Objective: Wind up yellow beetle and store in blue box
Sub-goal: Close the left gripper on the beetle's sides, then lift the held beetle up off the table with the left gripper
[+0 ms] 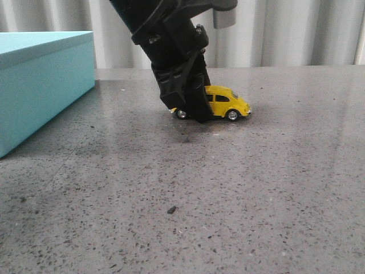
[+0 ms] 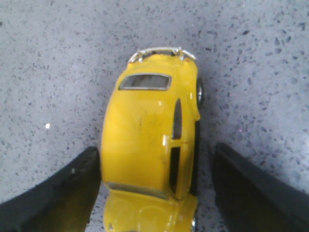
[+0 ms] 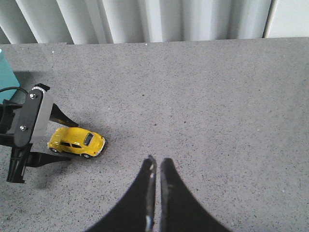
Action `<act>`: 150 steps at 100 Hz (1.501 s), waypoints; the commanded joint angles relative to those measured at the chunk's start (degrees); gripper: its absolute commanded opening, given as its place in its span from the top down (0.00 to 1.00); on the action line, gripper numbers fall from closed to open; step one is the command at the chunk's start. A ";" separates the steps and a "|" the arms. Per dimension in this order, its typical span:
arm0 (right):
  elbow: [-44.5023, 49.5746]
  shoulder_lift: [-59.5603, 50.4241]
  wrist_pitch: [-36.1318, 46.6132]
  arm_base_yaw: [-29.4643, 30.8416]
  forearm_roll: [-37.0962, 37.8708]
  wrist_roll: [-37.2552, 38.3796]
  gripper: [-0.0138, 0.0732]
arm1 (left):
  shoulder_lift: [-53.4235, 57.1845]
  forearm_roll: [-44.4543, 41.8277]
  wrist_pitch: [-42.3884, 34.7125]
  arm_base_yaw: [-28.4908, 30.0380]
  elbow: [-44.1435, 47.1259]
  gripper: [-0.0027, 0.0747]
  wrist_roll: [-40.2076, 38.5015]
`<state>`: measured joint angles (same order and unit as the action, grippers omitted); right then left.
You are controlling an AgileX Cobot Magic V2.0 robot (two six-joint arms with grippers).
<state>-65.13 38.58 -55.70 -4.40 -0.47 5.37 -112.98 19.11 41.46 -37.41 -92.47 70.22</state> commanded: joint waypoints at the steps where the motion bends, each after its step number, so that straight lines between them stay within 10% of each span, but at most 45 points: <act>1: -1.20 -0.03 3.97 -0.04 0.89 -0.57 0.91 | 2.00 1.31 -2.15 -0.42 -1.72 0.37 -0.07; 22: -1.20 -0.03 3.97 -0.04 0.89 -0.57 0.91 | 1.56 1.31 -2.42 -0.42 -1.94 0.41 -0.07; 76: -1.20 -0.03 3.97 -0.04 2.11 -0.57 0.91 | 1.56 1.31 -0.02 -0.42 -2.65 0.86 -0.33; 150: -1.20 -0.03 4.08 -0.15 2.58 -0.57 0.91 | 3.12 -1.40 15.54 1.99 -20.93 0.89 -17.03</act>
<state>-65.13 38.58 -55.70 -4.40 1.25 5.37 -114.47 18.21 57.20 -36.58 -109.11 58.90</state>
